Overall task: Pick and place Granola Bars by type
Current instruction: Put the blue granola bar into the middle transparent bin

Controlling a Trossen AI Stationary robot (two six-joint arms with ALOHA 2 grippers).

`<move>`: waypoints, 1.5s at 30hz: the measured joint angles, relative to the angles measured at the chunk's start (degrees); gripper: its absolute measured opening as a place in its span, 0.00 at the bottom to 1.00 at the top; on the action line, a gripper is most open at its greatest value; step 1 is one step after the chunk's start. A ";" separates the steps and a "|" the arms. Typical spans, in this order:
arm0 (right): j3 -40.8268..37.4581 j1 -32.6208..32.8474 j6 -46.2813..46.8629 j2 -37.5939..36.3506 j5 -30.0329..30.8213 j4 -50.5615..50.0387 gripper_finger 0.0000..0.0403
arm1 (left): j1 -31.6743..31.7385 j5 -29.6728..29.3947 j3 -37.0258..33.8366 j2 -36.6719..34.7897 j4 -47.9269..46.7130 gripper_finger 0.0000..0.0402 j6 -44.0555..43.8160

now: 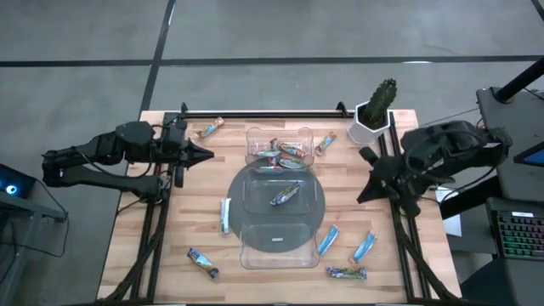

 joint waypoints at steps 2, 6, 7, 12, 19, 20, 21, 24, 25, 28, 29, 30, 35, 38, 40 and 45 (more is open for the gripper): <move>0.51 2.85 0.30 0.95 3.23 0.04 0.02 | 0.00 0.69 0.16 0.00 -0.01 0.00 0.82; 1.59 6.91 2.42 3.33 7.50 -0.43 0.02 | 0.00 3.32 0.80 0.00 -0.03 0.00 1.07; 1.85 7.51 3.52 3.85 8.15 -0.78 0.02 | 0.00 3.85 1.05 0.00 -0.17 0.00 1.09; 2.46 9.28 10.63 6.79 8.66 -5.64 0.02 | 0.00 8.42 2.00 0.02 -1.48 0.00 2.05; 4.48 10.74 15.94 11.28 8.72 -12.69 0.02 | -0.02 10.81 4.77 0.04 -7.37 0.00 3.35; 4.98 10.74 17.59 11.92 8.72 -13.56 0.02 | 0.00 11.23 5.22 0.04 -7.51 0.00 3.68; 5.60 10.74 19.44 12.58 8.73 -14.54 0.02 | 0.00 11.84 5.69 0.04 -7.52 0.00 4.05; 7.58 10.71 24.85 14.43 8.25 -17.20 0.02 | 0.00 13.72 7.37 0.04 -7.51 0.00 4.93; 8.21 10.71 26.01 14.98 7.94 -17.36 0.02 | -0.02 14.19 7.91 0.04 -7.61 0.00 5.52; 10.08 10.83 27.65 16.71 4.84 -17.16 0.02 | -0.02 14.23 9.40 0.17 -9.62 0.00 7.34; 10.64 10.85 28.56 17.31 3.94 -17.17 0.02 | -0.02 14.23 9.76 0.17 -10.36 0.00 7.91; 11.10 10.85 29.61 17.86 3.60 -17.29 0.02 | -0.02 14.25 9.99 0.25 -10.73 0.00 8.49; 13.02 11.42 33.30 20.48 1.97 -18.20 0.06 | 0.00 15.98 10.28 0.39 -13.03 0.00 9.03; 14.03 12.72 34.88 21.84 1.78 -18.19 0.12 | -0.02 17.11 10.21 0.27 -13.78 0.00 9.04; 14.33 13.58 36.27 22.85 1.73 -18.59 0.17 | -0.02 17.12 10.20 0.28 -14.00 0.00 9.12; 14.27 15.52 38.89 25.01 2.30 -22.54 0.28 | -0.02 17.09 10.27 0.44 -14.05 0.00 10.29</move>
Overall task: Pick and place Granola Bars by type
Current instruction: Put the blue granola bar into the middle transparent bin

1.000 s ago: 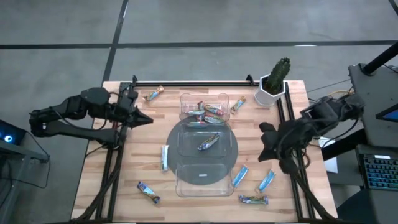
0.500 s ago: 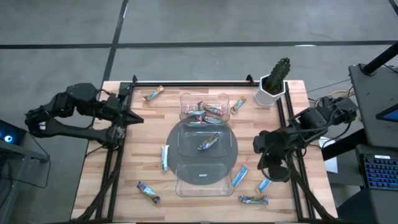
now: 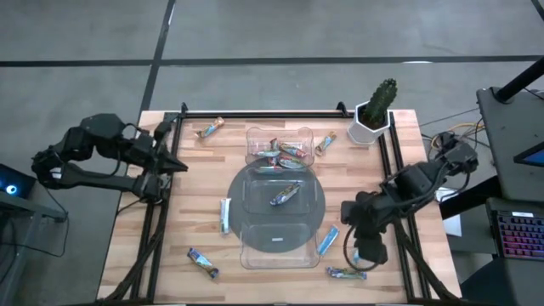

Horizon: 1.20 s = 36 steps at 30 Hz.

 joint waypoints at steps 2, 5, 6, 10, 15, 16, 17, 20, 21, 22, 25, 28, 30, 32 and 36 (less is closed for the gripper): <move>-0.04 0.84 0.14 1.19 0.01 -2.00 0.32 | 0.00 0.00 0.25 0.00 0.06 0.00 0.00; -0.08 1.85 0.12 2.88 -0.03 -4.67 0.38 | 0.00 0.00 0.36 -0.08 -0.02 0.00 0.00; -0.14 2.18 0.10 3.44 0.11 -5.32 0.40 | 0.00 0.00 0.36 -0.09 -0.05 0.00 -0.03; -0.14 3.72 1.28 5.79 2.93 -5.75 0.50 | 0.00 -0.03 0.32 -0.02 -0.34 0.00 -0.07; -0.15 6.11 4.12 8.67 3.30 -5.70 0.62 | 0.00 -0.04 0.49 -0.04 -0.49 0.00 -0.22; -0.15 6.75 5.01 9.25 3.69 -5.55 0.64 | 0.00 -0.06 0.62 -0.04 -0.51 0.00 -0.28; -0.15 7.51 6.06 9.84 4.71 -5.10 0.66 | 0.00 -0.04 0.68 -0.04 -0.50 0.00 -0.39; -0.17 10.10 8.03 11.32 9.24 -2.02 0.70 | 0.00 -0.07 0.85 -0.04 -0.57 0.00 -0.55; -0.25 11.12 8.52 11.71 10.99 -0.89 0.71 | 0.00 -0.07 0.91 -0.04 -0.55 0.00 -0.58; -0.33 12.05 9.35 12.18 12.82 0.08 0.72 | 0.00 -0.07 0.97 -0.04 -0.57 0.00 -0.70; -1.04 14.72 12.68 13.27 15.10 0.42 0.72 | 0.00 -0.07 1.08 -0.04 -0.54 0.00 -0.83; -1.88 17.10 15.59 14.00 15.21 0.63 0.71 | 0.00 -0.06 1.08 -0.04 -0.57 0.00 -0.88; -2.21 18.54 16.95 14.44 15.29 0.67 0.69 | 0.00 0.12 1.08 -0.04 -0.54 0.00 -0.88; -2.68 19.96 18.38 15.06 16.59 0.83 0.68 | 0.00 0.29 1.08 -0.04 -0.53 0.00 -0.88; -5.08 21.69 21.72 15.60 18.44 2.21 0.66 | 0.00 0.59 1.08 -0.04 -0.52 0.00 -0.88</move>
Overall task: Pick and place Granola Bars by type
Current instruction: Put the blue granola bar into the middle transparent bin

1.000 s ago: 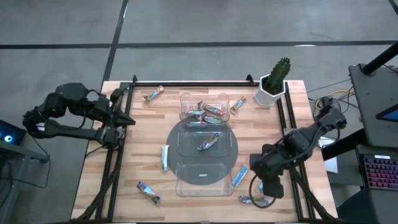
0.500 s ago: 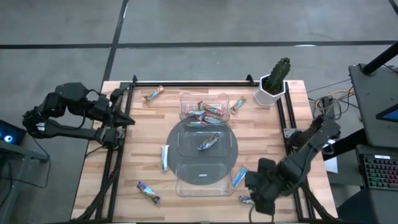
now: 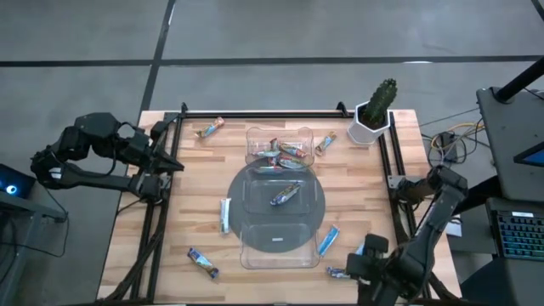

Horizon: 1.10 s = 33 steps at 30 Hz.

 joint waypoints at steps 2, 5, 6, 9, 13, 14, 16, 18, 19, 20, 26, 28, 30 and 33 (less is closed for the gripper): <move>-2.31 0.61 1.63 -0.02 0.07 1.88 0.65 | 0.00 0.25 0.00 0.00 0.02 0.00 -0.30; -5.80 0.87 2.42 -0.06 -0.08 5.26 0.64 | 0.00 0.59 0.00 0.00 0.03 0.00 -0.81; -6.83 0.87 2.42 -0.25 -0.31 6.49 0.63 | 0.00 0.62 0.00 0.00 0.04 0.00 -0.85; -9.68 0.87 2.42 -0.43 -0.46 10.63 0.61 | 0.00 1.03 0.00 0.00 0.02 0.00 -1.38; -13.63 0.87 2.81 -0.58 -0.52 15.41 0.60 | 0.01 1.67 0.00 0.00 0.02 0.00 -1.50; -14.56 0.85 2.92 -0.63 -0.71 16.41 0.60 | 0.00 1.73 0.00 0.00 0.02 0.00 -1.49; -16.39 0.86 3.01 -0.68 -0.87 17.77 0.60 | 0.00 1.94 0.00 0.00 0.01 0.00 -1.51; -18.19 0.87 2.81 -0.70 -0.89 20.07 0.60 | 0.01 1.94 0.00 0.00 0.02 0.00 -1.60; -19.13 0.87 2.74 -0.77 -0.92 21.34 0.60 | 0.01 1.94 0.00 0.00 0.00 0.00 -1.75; -20.04 0.85 2.55 -0.84 -0.94 22.54 0.60 | 0.01 1.94 0.00 0.00 -0.02 0.00 -1.77; -24.62 0.80 0.92 -0.92 -3.19 28.32 0.59 | 0.01 1.94 0.00 0.00 -0.02 0.00 -2.46; -25.64 0.80 0.86 -0.92 -3.27 28.44 0.59 | 0.02 1.94 0.00 0.00 -0.02 0.00 -2.47; -26.62 0.70 0.38 -0.93 -3.31 28.63 0.59 | 0.00 1.92 0.00 0.00 -0.02 0.00 -2.51; -28.12 0.31 -1.80 -1.01 -3.41 31.92 0.59 | 0.00 1.92 0.00 0.00 -0.02 0.00 -2.54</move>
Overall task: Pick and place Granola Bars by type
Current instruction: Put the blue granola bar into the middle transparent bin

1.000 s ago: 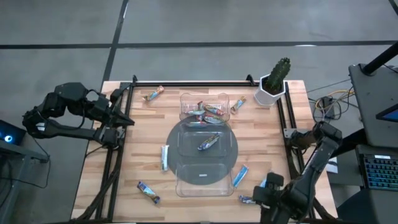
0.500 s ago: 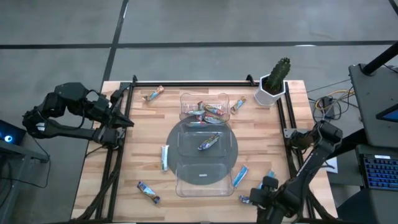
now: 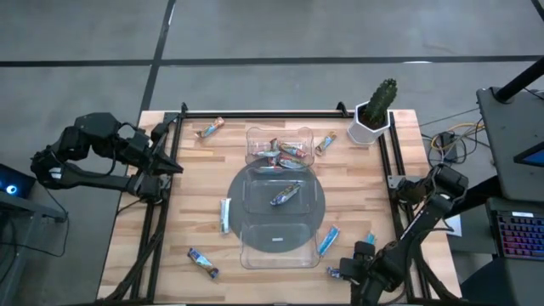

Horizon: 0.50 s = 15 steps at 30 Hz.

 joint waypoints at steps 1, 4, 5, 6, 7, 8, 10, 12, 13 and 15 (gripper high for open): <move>-0.60 -0.17 -0.35 0.02 -0.03 0.79 0.59 | 0.01 0.00 0.00 0.00 0.00 0.00 0.04; -2.68 -1.00 -0.37 0.11 -0.07 3.10 0.59 | 0.02 -0.02 0.00 0.00 -0.02 0.00 0.28; -3.39 -1.29 -0.41 0.11 -0.04 4.17 0.59 | 0.00 -0.02 0.00 0.00 0.00 0.00 0.31; -4.05 -1.56 -0.52 0.11 -0.06 5.06 0.59 | 0.02 -0.02 0.00 0.00 -0.02 0.00 0.33; -4.64 -1.78 -0.56 0.11 -0.04 5.67 0.59 | 0.02 -0.02 0.00 0.00 0.00 0.00 0.34; -5.25 -2.00 -0.58 0.11 -0.04 6.20 0.59 | 0.01 -0.04 0.00 0.00 0.00 0.00 0.35; -6.75 -2.33 -0.56 0.11 -0.06 8.09 0.59 | 0.02 -0.04 0.00 0.00 0.00 0.00 0.35; -8.03 -2.35 -0.48 0.15 -0.17 9.94 0.59 | 0.01 -0.04 0.00 0.00 0.00 0.00 0.36; -8.41 -2.35 -0.50 0.19 -0.46 10.48 0.59 | 0.01 -0.05 0.00 0.01 0.00 0.00 0.36; -9.14 -2.35 -0.56 0.21 -0.72 12.02 0.59 | 0.01 -0.06 0.00 0.00 -0.01 0.00 0.37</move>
